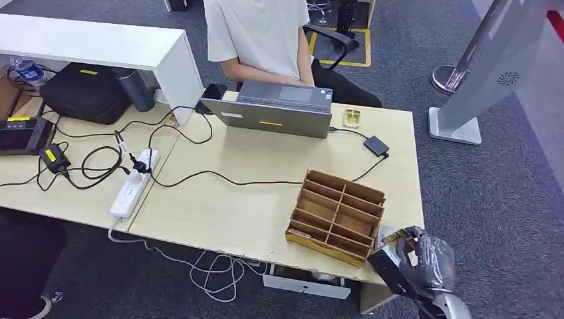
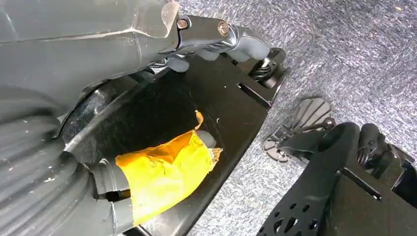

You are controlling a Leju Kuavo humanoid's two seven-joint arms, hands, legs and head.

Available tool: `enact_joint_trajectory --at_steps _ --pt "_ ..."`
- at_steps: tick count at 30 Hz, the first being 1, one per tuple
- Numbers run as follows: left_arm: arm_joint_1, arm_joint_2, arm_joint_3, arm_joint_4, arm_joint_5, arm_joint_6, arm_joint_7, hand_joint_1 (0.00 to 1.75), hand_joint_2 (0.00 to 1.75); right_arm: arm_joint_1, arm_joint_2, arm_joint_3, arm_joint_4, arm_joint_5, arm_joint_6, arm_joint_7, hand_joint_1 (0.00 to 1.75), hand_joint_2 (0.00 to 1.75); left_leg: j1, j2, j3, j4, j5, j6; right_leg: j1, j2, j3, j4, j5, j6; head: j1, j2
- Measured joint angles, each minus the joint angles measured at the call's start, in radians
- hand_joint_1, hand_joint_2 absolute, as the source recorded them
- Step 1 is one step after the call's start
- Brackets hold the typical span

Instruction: Pass the card to the sensor for recognition and then transmit it.

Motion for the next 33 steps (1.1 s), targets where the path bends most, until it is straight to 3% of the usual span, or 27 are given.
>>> enact_joint_trajectory --at_steps 2,7,21,26,33 --pt "0.0 0.0 0.0 0.0 0.005 0.002 0.0 0.0 1.75 -0.015 0.014 0.008 0.057 -0.003 -0.035 -0.007 1.75 1.75 0.0 0.0 0.0 0.0 0.0 0.0 0.0 0.0 0.0 0.0 0.0 0.0 0.0 0.0" --pt "0.0 0.0 0.0 0.0 0.011 0.002 0.001 0.0 1.75 -0.038 0.03 0.014 0.139 -0.016 -0.044 -0.011 1.75 1.75 0.0 0.0 0.001 0.0 0.0 0.0 0.0 0.0 0.001 0.0 0.0 0.0 0.0 0.0" --pt "0.002 0.0 0.008 0.0 0.022 0.005 0.002 0.0 1.75 -0.05 0.039 0.027 0.189 -0.018 -0.045 -0.006 1.75 1.75 0.0 0.0 0.001 0.0 0.0 0.0 0.0 0.0 0.001 0.0 0.0 0.0 0.0 0.0" --pt "0.002 0.0 0.009 0.0 0.018 0.003 0.002 0.0 1.75 -0.063 0.039 0.029 0.131 -0.026 -0.049 -0.001 1.75 1.75 0.0 0.001 0.001 0.0 0.0 0.0 0.0 0.001 0.001 0.0 0.0 0.0 0.0 0.0" --pt "0.002 0.0 0.009 0.0 0.006 -0.001 0.002 0.0 1.75 -0.177 0.027 0.029 -0.002 -0.045 -0.021 0.019 1.75 1.75 0.0 0.002 0.001 0.0 0.001 -0.001 0.0 0.002 0.001 0.0 0.001 -0.001 0.0 0.0"
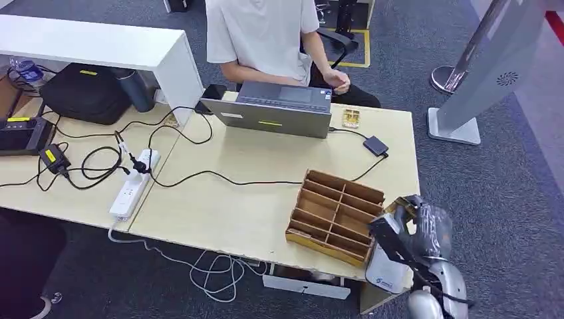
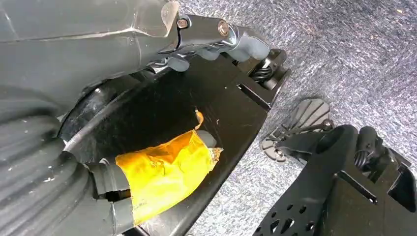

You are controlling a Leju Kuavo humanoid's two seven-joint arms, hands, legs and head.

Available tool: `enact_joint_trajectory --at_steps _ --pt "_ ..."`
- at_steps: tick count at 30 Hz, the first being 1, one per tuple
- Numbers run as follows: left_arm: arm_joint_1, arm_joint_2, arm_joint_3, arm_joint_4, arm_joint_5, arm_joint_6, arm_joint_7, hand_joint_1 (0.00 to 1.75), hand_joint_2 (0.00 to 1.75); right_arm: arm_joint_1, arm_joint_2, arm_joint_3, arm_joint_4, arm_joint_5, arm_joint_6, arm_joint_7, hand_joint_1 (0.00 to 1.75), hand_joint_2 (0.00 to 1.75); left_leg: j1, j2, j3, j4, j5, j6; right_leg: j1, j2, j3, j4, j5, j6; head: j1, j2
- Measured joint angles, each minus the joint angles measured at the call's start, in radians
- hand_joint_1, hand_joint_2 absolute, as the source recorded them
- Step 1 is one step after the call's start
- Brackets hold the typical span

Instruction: Pass the card to the sensor for recognition and then transmit it.

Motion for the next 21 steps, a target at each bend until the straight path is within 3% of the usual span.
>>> enact_joint_trajectory --at_steps 11,21 --pt "0.0 0.0 0.0 0.0 -0.011 -0.014 0.0 0.0 1.75 -0.246 -0.016 0.041 -0.057 0.014 0.048 0.055 1.75 1.75 0.0 0.0 0.001 0.0 0.0 0.0 0.0 0.0 0.0 0.0 0.0 0.0 0.0 0.0" --pt "0.0 0.0 0.0 0.0 -0.018 -0.017 -0.002 0.0 1.75 -0.313 -0.016 0.078 -0.031 0.031 0.048 0.072 1.75 1.75 0.0 -0.001 -0.001 0.0 0.0 0.0 0.0 0.0 0.0 0.001 0.0 0.0 0.0 0.0"
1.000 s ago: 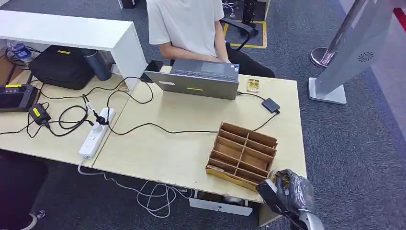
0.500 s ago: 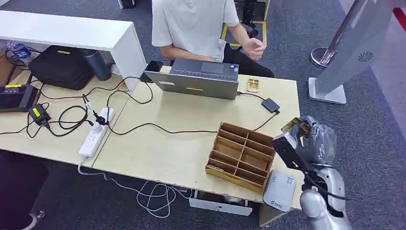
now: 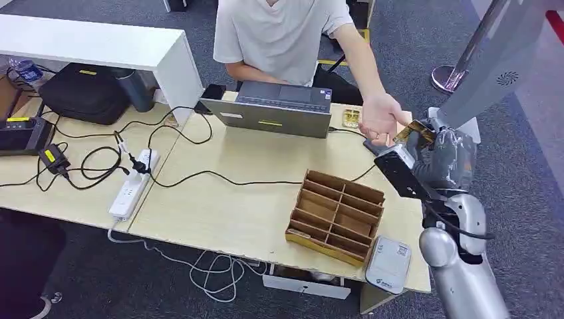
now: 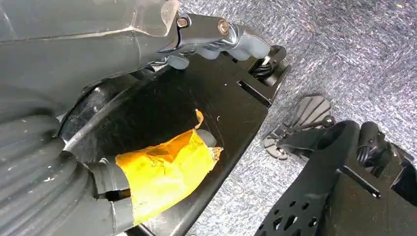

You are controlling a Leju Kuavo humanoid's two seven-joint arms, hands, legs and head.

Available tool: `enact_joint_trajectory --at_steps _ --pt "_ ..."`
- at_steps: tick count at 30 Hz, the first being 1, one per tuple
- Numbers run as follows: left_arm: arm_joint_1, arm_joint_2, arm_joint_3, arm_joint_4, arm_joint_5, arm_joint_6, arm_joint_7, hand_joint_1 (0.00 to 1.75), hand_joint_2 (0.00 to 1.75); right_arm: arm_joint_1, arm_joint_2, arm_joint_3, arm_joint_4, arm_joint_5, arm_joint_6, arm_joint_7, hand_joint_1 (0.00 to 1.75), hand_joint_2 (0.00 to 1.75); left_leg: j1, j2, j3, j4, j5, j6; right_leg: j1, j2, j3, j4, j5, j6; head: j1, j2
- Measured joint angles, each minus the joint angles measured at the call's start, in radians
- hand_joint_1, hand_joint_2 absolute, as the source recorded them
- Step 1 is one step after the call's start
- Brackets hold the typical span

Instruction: Pass the card to the sensor for recognition and then transmit it.

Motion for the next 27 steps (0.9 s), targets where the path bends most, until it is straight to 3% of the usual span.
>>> enact_joint_trajectory --at_steps 3,10,16,17,27 --pt "-0.001 0.0 0.0 0.0 -0.006 -0.01 -0.003 0.0 1.75 -0.08 0.013 0.032 0.07 0.039 0.0 0.038 1.75 1.75 0.0 0.001 0.001 0.0 0.0 0.0 0.0 0.001 0.0 0.0 0.0 0.0 0.0 0.0" --pt "-0.002 0.0 -0.003 0.0 -0.015 -0.03 -0.011 0.0 1.75 -0.309 0.1 0.105 0.356 0.15 -0.038 0.124 1.75 1.75 0.001 0.001 0.002 0.0 0.002 -0.003 0.001 0.001 0.0 0.001 0.002 -0.002 0.0 0.0" --pt "-0.003 0.0 -0.005 -0.001 -0.01 -0.038 -0.015 0.0 1.75 -0.412 0.162 0.127 0.566 0.179 -0.043 0.161 1.75 1.75 0.001 -0.001 0.0 0.0 0.002 -0.003 0.001 0.0 -0.001 0.001 0.002 -0.002 0.0 0.0" --pt "-0.003 0.0 -0.005 -0.001 -0.007 -0.04 -0.016 0.0 1.75 -0.419 0.17 0.129 0.59 0.179 -0.045 0.161 0.0 1.75 0.001 -0.001 0.0 0.0 0.002 -0.003 0.001 0.0 -0.001 0.001 0.001 -0.002 0.0 0.0" --pt "-0.004 0.0 -0.011 -0.001 0.011 -0.036 -0.029 0.0 1.75 -0.418 0.187 0.131 0.656 0.181 -0.087 0.123 0.0 1.75 0.001 -0.001 -0.001 0.0 0.002 -0.003 0.0 0.0 -0.003 0.0 0.001 -0.002 0.0 0.0"
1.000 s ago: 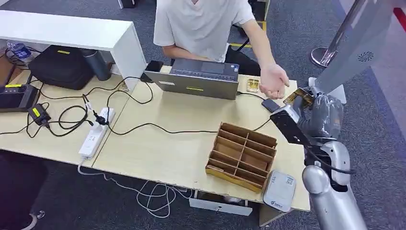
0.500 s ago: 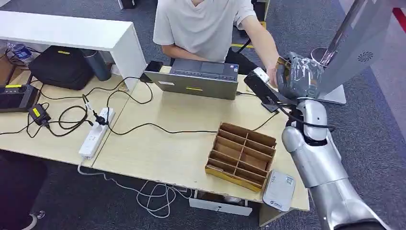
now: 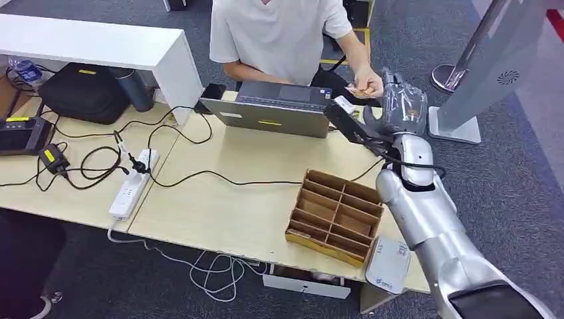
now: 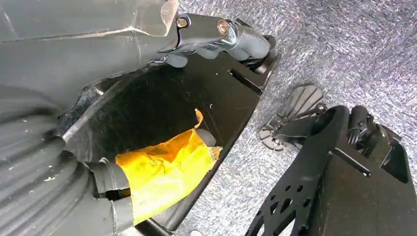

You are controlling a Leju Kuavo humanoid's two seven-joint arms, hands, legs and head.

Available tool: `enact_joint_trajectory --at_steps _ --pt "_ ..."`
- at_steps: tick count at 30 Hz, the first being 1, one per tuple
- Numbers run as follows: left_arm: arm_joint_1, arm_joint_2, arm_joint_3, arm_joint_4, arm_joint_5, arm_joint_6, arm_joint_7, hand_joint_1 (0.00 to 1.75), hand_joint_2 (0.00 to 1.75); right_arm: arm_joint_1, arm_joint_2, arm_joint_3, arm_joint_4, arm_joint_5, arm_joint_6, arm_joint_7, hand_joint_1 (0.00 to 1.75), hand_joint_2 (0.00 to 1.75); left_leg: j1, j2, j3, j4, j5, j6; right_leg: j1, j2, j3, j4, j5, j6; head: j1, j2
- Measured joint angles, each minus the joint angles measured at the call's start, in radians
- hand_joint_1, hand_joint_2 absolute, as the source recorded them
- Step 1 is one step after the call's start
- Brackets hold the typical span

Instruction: Pass the card to the sensor for recognition and then transmit it.

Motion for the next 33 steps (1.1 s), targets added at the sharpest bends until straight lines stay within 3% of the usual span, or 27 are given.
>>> enact_joint_trajectory --at_steps 4,13,17,21,29,33 --pt "0.0 0.0 0.0 0.0 0.01 0.005 0.019 0.0 1.75 0.051 -0.012 0.003 -0.07 0.025 0.008 -0.018 0.0 1.75 0.0 0.0 0.0 0.0 0.0 0.0 0.0 0.0 0.0 0.0 0.001 -0.001 0.0 0.0" --pt "0.001 0.0 0.0 0.0 0.043 0.027 0.025 0.0 1.75 0.282 -0.095 0.02 -0.433 0.07 0.041 -0.041 0.0 1.75 0.0 0.0 0.0 0.0 0.0 0.0 0.0 0.0 0.0 0.0 0.0 -0.001 0.0 0.0" --pt "0.001 0.001 0.0 0.0 0.055 0.041 0.03 0.0 1.75 0.448 -0.147 0.02 -0.637 0.081 0.033 -0.07 0.0 1.75 0.0 -0.001 -0.001 0.0 -0.001 0.001 0.0 -0.002 0.0 -0.001 0.0 0.0 0.001 0.0" --pt "0.001 0.002 0.0 0.0 0.064 0.048 0.031 0.0 1.75 0.553 -0.189 0.02 -0.763 0.09 0.025 -0.092 0.0 1.75 0.0 0.0 0.0 0.0 -0.002 0.0 0.0 -0.001 0.0 -0.001 0.0 0.0 0.0 0.0" --pt "0.001 0.002 0.001 0.0 0.079 0.068 0.035 0.0 1.75 0.905 -0.264 0.023 -1.061 0.144 -0.054 -0.151 0.0 1.75 0.0 -0.001 -0.002 0.0 -0.004 0.001 0.0 -0.003 0.0 -0.001 -0.003 0.0 0.0 0.0" --pt "0.001 0.002 0.001 0.0 0.082 0.071 0.039 0.0 1.75 1.001 -0.287 0.03 -1.149 0.16 -0.063 -0.155 0.0 1.75 0.0 -0.001 -0.001 0.0 -0.005 0.0 0.0 -0.002 0.0 -0.001 -0.003 0.0 0.0 0.0"
